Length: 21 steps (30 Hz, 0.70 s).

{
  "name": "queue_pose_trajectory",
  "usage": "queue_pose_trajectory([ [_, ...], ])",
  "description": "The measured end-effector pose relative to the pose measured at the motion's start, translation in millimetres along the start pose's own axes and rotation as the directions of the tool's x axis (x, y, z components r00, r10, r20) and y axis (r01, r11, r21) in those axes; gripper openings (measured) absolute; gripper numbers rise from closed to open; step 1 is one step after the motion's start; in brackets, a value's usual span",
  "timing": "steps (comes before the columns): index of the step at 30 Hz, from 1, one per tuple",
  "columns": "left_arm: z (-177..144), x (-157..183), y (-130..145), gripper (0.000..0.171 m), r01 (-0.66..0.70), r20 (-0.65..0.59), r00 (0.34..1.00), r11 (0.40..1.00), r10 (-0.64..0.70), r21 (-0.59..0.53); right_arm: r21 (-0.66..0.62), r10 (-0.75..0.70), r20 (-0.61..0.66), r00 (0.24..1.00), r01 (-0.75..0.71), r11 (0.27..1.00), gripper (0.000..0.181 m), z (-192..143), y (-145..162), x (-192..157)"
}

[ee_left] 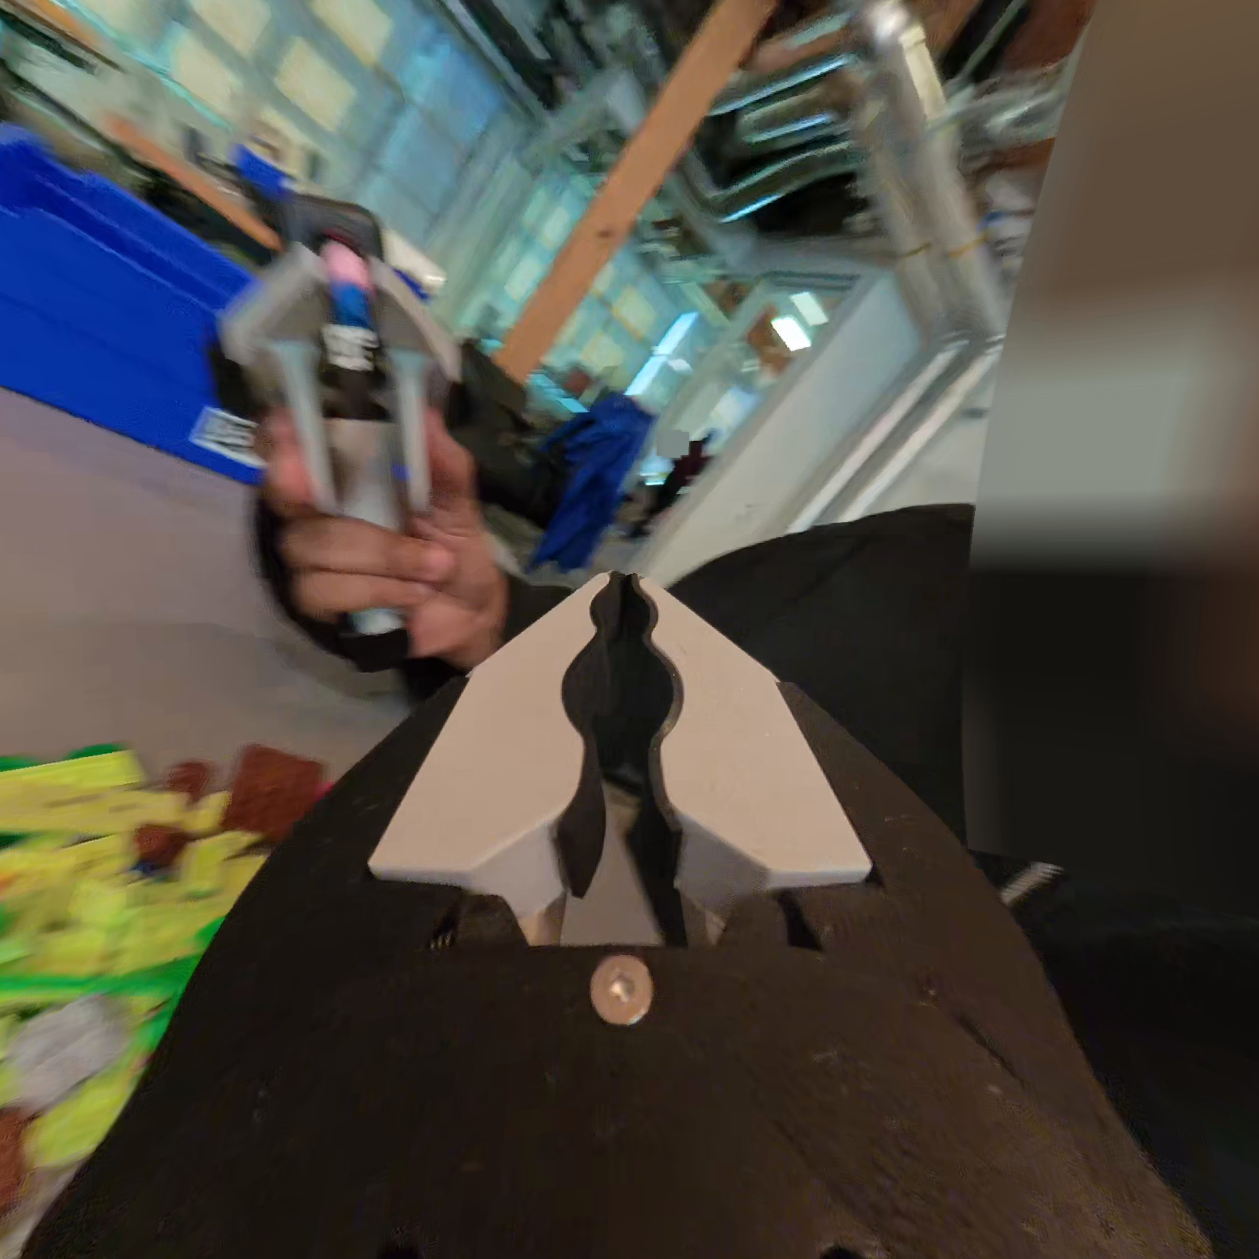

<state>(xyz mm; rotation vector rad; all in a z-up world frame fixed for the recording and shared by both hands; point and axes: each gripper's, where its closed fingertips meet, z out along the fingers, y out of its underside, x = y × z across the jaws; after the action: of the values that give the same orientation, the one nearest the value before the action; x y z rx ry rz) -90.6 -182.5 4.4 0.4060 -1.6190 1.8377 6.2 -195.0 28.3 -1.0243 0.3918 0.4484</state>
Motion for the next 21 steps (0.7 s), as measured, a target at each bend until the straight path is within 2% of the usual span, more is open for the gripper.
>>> queue_pose_trajectory([
  [1, -4.4, -9.2, -0.9, 0.0, -0.051, 0.076, 0.996, 0.999, 0.052, -0.009, -0.01, 0.004, 0.016, 1.0, -0.004, 1.0, 0.004, 1.9, 3.8, -4.0],
  [3, -17.0, -32.9, -5.4, 0.0, -0.122, 0.219, 0.968, 0.993, 0.121, -0.011, -0.015, 0.044, 0.049, 0.998, -0.043, 0.999, 0.003, 8.6, 8.1, -8.0],
  [6, -35.7, -62.1, -18.1, 0.0, -0.25, 0.418, 0.881, 0.968, 0.221, 0.015, -0.156, -0.012, -0.012, 1.0, 0.01, 0.988, 0.004, 16.3, 35.0, 0.6],
  [9, -44.6, -79.9, -19.7, 0.005, -0.39, 0.577, 0.726, 0.915, 0.374, -0.101, -0.196, -0.032, -0.052, 0.998, 0.021, 0.98, 0.003, 19.3, 46.1, 7.2],
  [11, -45.5, -83.3, -19.3, 0.014, -0.468, 0.618, 0.629, 0.865, 0.471, -0.183, -0.2, -0.041, -0.08, 0.996, 0.024, 0.98, 0.003, 19.0, 47.9, 11.1],
  [13, -44.0, -82.2, -20.3, 0.02, -0.524, 0.629, 0.567, 0.822, 0.532, -0.223, -0.212, -0.075, -0.115, 0.991, 0.049, 0.976, 0.003, 17.3, 49.1, 16.6],
  [16, -42.8, -76.7, -25.1, 0.019, -0.579, 0.637, 0.532, 0.788, 0.558, -0.208, -0.212, -0.079, -0.135, 0.988, 0.049, 0.976, 0.004, 16.0, 49.1, 20.5],
  [21, -46.5, -83.9, -23.0, 0.015, -0.586, 0.655, 0.458, 0.758, 0.601, -0.286, -0.268, -0.12, -0.178, 0.977, 0.069, 0.961, 0.004, 16.3, 59.2, 28.5],
])
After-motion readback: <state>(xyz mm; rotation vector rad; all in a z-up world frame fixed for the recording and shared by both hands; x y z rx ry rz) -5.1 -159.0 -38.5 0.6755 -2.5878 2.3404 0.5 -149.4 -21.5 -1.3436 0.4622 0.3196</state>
